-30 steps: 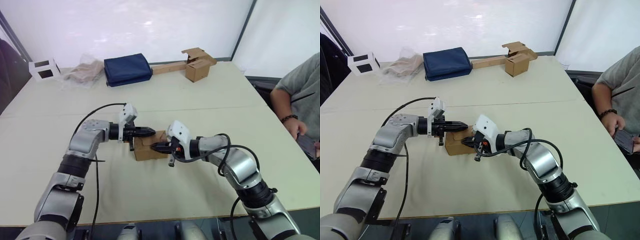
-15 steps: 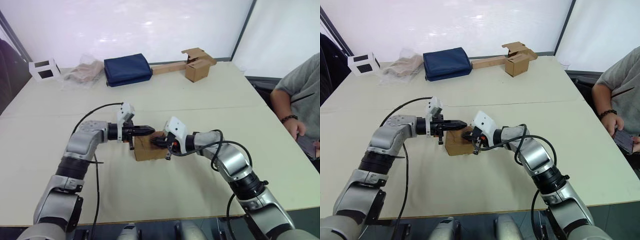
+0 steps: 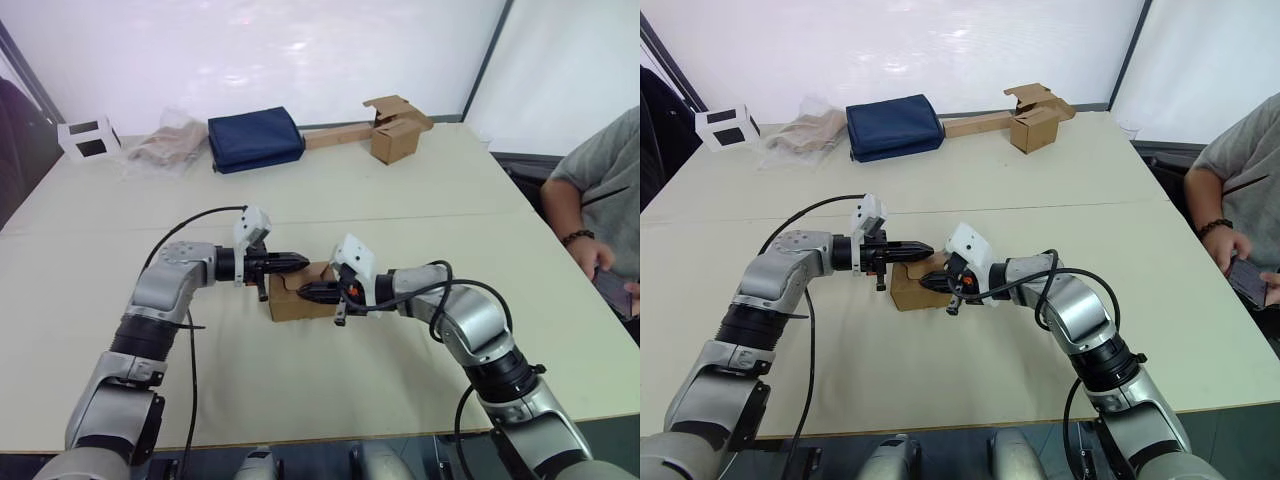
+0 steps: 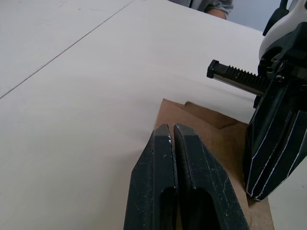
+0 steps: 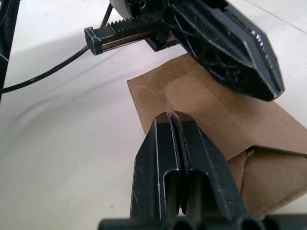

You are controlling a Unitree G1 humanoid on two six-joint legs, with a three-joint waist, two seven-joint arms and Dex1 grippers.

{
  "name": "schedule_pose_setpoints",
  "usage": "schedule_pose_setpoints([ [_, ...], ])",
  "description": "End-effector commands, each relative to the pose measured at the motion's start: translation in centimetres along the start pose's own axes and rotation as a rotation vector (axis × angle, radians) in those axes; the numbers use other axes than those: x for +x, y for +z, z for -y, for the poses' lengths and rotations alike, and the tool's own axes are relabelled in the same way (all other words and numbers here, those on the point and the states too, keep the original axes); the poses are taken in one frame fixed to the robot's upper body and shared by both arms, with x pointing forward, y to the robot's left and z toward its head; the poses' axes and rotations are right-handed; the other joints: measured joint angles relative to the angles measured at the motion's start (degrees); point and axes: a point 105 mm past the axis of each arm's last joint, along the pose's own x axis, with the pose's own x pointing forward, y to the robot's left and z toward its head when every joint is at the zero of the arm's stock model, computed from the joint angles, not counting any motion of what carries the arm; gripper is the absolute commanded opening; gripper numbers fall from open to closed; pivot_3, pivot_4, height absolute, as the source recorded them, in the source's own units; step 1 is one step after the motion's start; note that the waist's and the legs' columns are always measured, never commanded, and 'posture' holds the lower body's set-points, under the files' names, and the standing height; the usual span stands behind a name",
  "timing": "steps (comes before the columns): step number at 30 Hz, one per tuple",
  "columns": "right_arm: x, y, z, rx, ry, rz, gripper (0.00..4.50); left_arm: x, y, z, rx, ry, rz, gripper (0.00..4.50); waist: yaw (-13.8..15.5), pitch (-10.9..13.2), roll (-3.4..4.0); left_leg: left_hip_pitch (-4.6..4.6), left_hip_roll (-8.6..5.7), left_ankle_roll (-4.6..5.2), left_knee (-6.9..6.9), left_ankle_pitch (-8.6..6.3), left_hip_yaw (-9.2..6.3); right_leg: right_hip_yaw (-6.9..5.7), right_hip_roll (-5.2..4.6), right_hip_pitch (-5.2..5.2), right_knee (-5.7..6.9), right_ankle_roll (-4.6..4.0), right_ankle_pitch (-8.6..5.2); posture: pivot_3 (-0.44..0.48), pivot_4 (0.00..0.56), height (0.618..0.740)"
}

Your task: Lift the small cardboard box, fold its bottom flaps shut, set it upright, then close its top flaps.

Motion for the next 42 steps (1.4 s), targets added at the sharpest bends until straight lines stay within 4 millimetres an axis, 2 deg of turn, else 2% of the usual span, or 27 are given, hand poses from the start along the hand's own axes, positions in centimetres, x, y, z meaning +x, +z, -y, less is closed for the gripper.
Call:
schedule_pose_setpoints([
  [1,0.2,0.5,-0.4,-0.048,0.009,0.002,0.00,0.0,0.7,0.2,0.045,-0.012,0.005,0.10,-0.03,0.00,0.00,0.00,0.00,0.00,0.00,0.00,0.00,0.00,0.00,0.00,0.00,0.00,0.00,0.000,0.150,0.740],
  [14,0.8,0.1,1.5,-0.088,-0.075,-0.002,0.00,-0.6,1.2,0.1,0.043,0.004,0.023,0.10,-0.02,0.00,0.00,0.00,0.00,0.00,0.00,0.00,0.00,0.00,0.00,0.00,0.00,0.00,0.00,0.000,0.150,0.740],
  [30,0.5,0.0,1.7,-0.082,-0.084,0.005,0.00,-1.1,0.9,0.1,0.082,0.017,0.010,0.10,-0.02,0.00,0.00,0.00,0.00,0.00,0.00,0.00,0.00,0.00,0.00,0.00,0.00,0.00,0.00,0.000,0.150,0.740],
  [35,0.5,0.0,2.1,-0.071,-0.103,0.009,0.00,-1.1,1.6,-0.4,0.083,0.046,0.047,0.10,0.01,0.00,0.00,0.00,0.00,0.00,0.00,0.00,0.00,0.00,0.00,0.01,0.00,0.00,0.00,0.000,0.150,0.740],
  [42,0.6,0.0,2.0,-0.069,-0.094,0.010,0.00,-1.1,1.4,0.1,0.094,0.022,0.029,0.10,-0.02,0.00,0.00,0.00,0.00,0.00,0.00,0.00,0.00,0.00,0.00,0.01,0.00,0.00,0.00,0.000,0.150,0.740],
])
